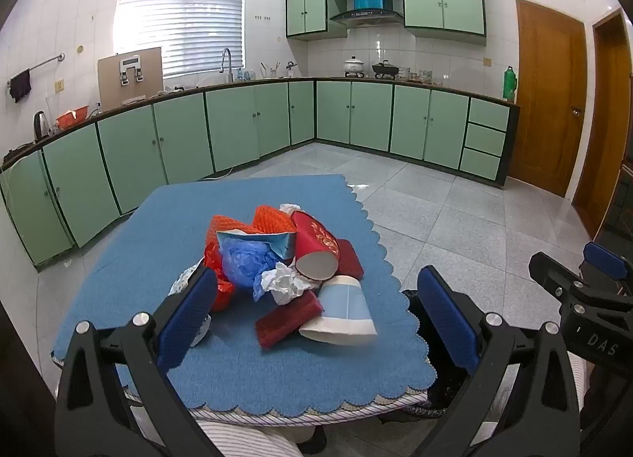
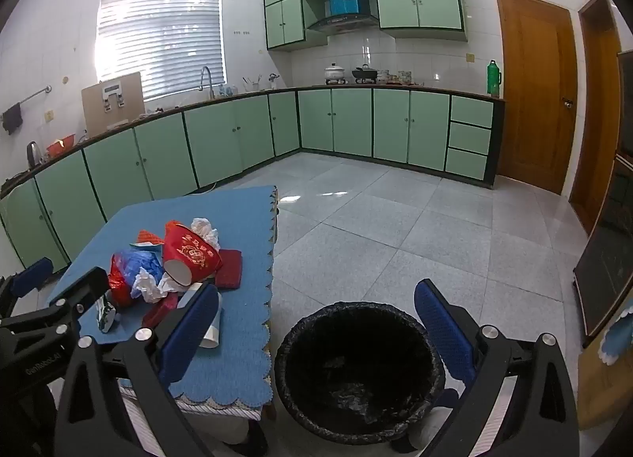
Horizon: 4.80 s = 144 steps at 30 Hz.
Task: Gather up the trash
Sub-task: 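Reach the left gripper toward the green-white paper carton on the pile, then grasp the green-white carton with the left gripper while the right gripper grasps the red paper cup, then carry the carton and red cup over the black bin with both grippers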
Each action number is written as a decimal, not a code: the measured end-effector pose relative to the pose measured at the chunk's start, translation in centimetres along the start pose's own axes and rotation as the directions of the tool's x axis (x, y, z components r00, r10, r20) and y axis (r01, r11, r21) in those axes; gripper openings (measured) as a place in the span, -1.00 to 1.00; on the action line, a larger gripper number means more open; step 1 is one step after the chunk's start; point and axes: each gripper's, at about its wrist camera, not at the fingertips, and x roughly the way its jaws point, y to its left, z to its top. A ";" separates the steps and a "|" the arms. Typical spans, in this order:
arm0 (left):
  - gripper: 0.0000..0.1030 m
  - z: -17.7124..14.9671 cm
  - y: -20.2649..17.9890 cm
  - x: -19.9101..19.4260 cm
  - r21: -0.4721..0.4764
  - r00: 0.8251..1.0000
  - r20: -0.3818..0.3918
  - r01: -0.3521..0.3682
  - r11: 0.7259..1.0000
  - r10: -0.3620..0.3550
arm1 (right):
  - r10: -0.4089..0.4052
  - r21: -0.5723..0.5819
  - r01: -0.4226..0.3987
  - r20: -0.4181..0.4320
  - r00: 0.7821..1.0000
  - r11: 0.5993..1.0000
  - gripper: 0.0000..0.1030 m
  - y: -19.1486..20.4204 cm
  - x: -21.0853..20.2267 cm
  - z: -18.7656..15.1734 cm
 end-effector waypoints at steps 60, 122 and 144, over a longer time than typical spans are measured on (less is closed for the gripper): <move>0.90 -2.8 21.5 14.2 -0.182 0.953 -0.233 -0.239 0.954 0.194 | 0.194 -0.150 -0.197 -0.039 0.980 0.969 0.88 14.4 14.5 -1.2; -0.74 -2.1 19.0 14.6 -0.216 0.976 -0.197 -0.139 0.966 0.096 | 0.257 -0.098 -0.281 -0.208 0.944 0.955 0.35 16.3 20.1 -1.0; -0.74 0.4 18.5 12.2 -0.197 0.992 -0.114 -0.075 0.977 0.053 | 0.354 -0.092 -0.363 -0.105 0.929 0.927 0.12 13.7 15.4 1.5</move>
